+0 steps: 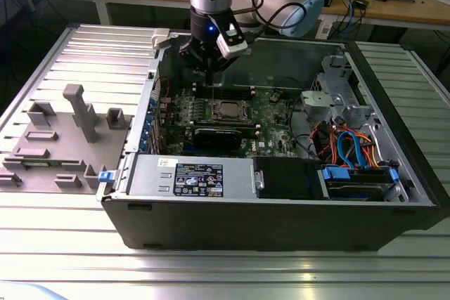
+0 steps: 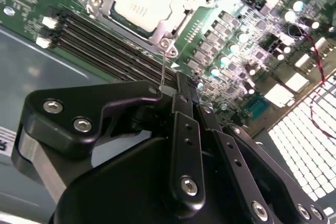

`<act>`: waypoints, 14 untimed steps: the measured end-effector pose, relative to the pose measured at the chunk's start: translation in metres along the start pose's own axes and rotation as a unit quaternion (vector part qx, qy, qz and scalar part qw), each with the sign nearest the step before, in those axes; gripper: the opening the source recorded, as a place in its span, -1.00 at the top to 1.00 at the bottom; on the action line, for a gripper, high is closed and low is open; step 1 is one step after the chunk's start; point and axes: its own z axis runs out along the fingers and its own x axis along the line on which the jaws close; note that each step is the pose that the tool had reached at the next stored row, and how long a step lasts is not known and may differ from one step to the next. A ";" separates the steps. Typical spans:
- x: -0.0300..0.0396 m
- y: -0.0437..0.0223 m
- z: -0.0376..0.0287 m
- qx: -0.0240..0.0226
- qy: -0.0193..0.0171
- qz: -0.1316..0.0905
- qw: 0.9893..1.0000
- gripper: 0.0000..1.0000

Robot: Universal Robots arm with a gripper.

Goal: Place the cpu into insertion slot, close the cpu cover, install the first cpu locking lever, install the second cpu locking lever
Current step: 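Install the first cpu locking lever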

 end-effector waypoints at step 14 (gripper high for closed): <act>-0.0187 -0.0002 0.0002 0.000 0.000 0.000 1.000 0.79</act>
